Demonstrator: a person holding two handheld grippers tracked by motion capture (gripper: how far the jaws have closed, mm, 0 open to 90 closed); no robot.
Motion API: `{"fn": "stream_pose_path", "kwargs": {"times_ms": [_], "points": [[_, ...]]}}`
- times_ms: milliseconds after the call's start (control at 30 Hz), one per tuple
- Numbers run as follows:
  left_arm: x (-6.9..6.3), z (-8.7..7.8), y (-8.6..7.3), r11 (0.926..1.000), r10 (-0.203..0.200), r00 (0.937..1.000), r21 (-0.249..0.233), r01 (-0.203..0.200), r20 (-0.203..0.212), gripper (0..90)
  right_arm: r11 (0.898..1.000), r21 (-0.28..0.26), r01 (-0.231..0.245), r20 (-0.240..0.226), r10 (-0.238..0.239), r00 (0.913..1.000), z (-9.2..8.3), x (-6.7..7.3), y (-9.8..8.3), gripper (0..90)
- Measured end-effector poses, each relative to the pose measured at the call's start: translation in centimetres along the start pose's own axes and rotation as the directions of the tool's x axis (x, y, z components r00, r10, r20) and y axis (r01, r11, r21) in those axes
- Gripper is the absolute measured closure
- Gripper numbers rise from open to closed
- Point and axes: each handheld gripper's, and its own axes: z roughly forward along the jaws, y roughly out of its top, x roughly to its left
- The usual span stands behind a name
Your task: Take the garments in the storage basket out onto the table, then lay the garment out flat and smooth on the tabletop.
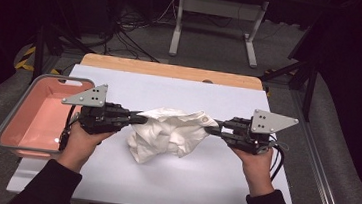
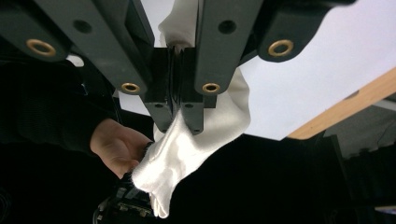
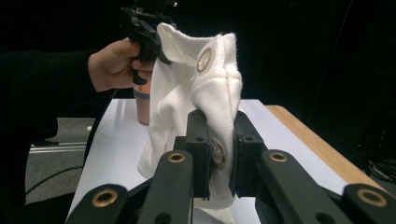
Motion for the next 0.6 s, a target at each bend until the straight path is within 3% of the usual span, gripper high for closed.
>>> {"fn": "stream_pose_path", "kwargs": {"times_ms": [333,600], "points": [[-0.2,-0.9,2.5,0.9986,0.048,0.9988,-0.022,-0.048,0.006,87.2,0.998,-0.039,0.048,0.003,-0.048,0.9988,-0.7,0.2,3.1,80.5],[-0.5,-1.1,3.7,0.9972,0.069,0.9974,-0.030,-0.069,0.018,87.2,0.995,-0.039,0.093,0.004,-0.093,0.9956,-1.3,0.7,5.0,80.6]]}}
